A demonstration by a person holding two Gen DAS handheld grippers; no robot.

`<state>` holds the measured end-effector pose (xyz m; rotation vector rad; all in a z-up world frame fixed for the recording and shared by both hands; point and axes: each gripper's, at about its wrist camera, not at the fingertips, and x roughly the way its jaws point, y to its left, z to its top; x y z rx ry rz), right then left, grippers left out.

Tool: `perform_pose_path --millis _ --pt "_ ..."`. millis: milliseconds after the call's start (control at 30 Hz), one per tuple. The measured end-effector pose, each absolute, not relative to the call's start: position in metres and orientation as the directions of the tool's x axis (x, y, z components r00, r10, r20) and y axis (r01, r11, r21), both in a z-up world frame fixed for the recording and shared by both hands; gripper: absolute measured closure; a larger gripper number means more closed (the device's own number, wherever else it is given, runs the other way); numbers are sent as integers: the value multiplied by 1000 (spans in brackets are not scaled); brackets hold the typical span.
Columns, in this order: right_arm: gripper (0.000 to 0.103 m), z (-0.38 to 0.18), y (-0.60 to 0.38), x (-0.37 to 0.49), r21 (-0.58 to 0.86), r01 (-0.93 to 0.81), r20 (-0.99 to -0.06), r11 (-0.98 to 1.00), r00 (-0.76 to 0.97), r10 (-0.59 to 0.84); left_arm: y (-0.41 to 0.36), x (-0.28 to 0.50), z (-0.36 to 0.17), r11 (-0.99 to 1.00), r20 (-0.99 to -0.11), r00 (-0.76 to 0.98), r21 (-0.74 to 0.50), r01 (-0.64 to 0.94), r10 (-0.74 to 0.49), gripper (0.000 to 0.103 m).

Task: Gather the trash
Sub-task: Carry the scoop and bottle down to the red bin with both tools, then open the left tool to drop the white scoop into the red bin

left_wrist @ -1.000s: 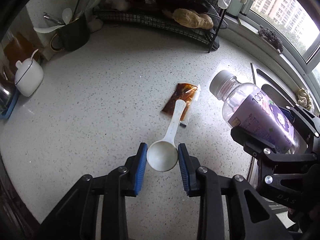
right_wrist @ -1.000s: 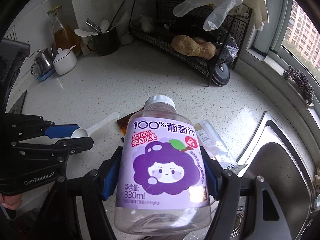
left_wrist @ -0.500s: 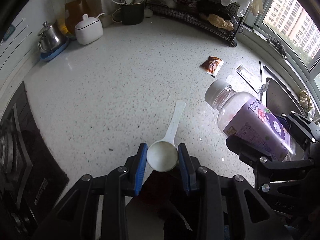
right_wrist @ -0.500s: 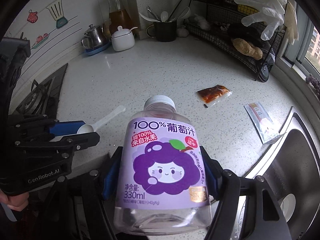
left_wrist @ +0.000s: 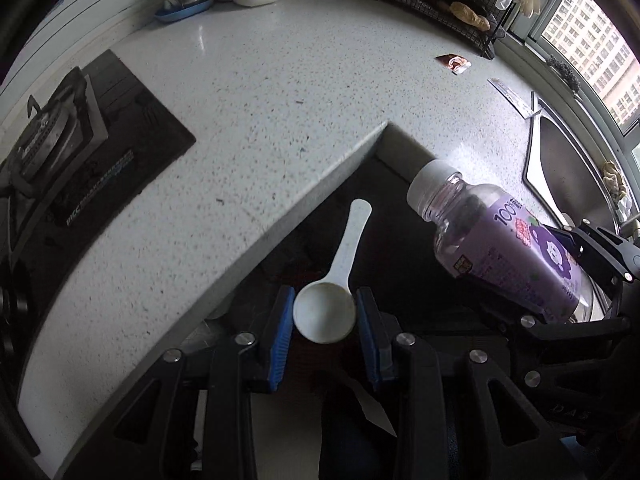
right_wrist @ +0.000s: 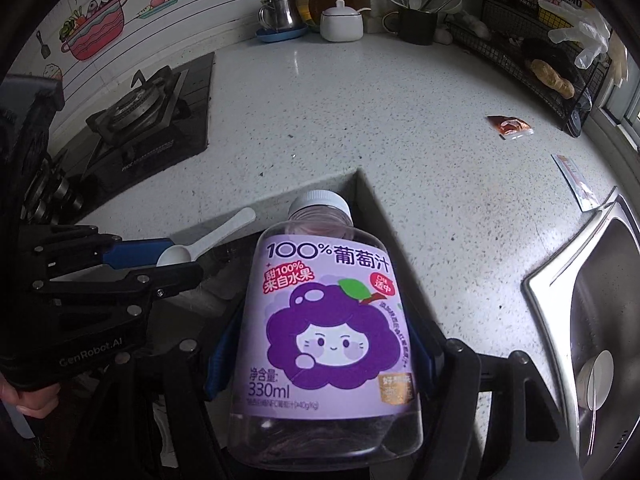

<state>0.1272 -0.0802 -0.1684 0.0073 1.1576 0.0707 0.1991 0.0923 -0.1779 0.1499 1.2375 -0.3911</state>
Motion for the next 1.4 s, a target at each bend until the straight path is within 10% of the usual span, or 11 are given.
perform_pose_path --millis 767,1400 --pt "34 -380 -59 128 26 -110 -971 994 235 51 118 174 -388 940 -967 170 -126 317 -187 74" --pt "34 -443 -87 127 28 -63 -977 998 211 41 90 196 -461 927 -973 124 -142 348 -195 68"
